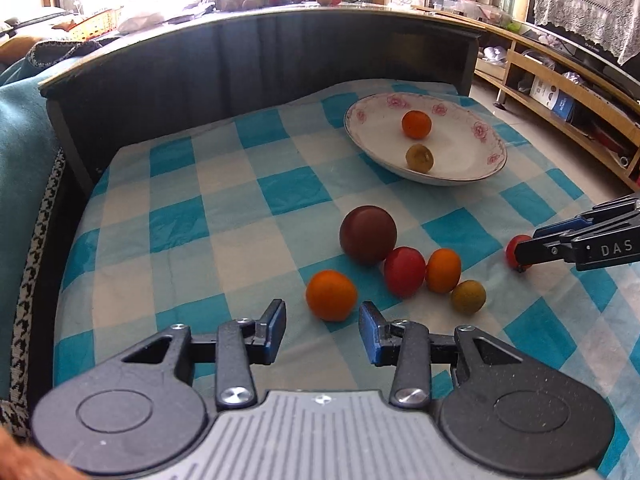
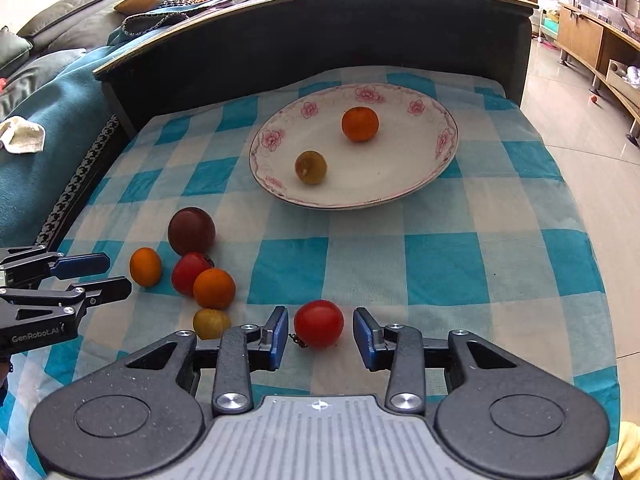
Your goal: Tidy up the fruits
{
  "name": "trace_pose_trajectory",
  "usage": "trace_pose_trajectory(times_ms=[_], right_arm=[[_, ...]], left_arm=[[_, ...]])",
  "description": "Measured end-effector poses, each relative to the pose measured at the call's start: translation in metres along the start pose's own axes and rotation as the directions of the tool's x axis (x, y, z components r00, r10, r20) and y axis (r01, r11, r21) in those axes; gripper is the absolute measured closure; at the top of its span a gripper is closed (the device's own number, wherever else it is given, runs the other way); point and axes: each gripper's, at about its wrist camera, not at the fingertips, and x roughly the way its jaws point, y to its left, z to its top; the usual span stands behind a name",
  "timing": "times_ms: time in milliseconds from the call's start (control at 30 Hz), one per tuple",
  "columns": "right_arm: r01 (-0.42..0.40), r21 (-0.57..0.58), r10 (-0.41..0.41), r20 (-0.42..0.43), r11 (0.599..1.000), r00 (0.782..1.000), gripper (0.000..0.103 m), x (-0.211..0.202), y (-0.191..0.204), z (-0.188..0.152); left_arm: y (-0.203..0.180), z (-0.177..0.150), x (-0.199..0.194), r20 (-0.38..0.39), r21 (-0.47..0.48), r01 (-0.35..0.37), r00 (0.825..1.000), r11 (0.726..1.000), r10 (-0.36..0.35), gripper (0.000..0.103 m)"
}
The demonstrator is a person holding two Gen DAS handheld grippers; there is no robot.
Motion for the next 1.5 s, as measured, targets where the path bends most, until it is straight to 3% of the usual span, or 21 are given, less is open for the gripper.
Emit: trace_pose_trajectory(times_ms=[200,1000,1167,1500], right_arm=[[-0.001,-0.003,0.001,0.015,1.000,1.000,0.066,-0.002,-0.001,0.002],[-0.013,0.009,0.013,0.004,1.000,1.000,0.064,0.001,-0.008,0.002],[-0.016,0.014,0.016,0.005,1.000,1.000,0.064,0.002,-0.010,0.002],[-0.031,-0.025,0.031,-0.015,0.999,0.999,0.065,0.010,-0.001,0.000]], left_arm=[[-0.013,0.005,0.009,0.006,0.049,0.004,1.000,0.999,-0.004,0.055],[-0.013,0.006,0.031,-0.019,0.050,-0.042,0.999,0.998,0.043,0.052],[-0.020,0.006,0.027,0.007,0.097,-0.050,0.999,0.994,0.049,0.062],[-0.022,0.007,0.023,-0.001,0.103,-0.021,1.000,0.994,0.021,0.062]])
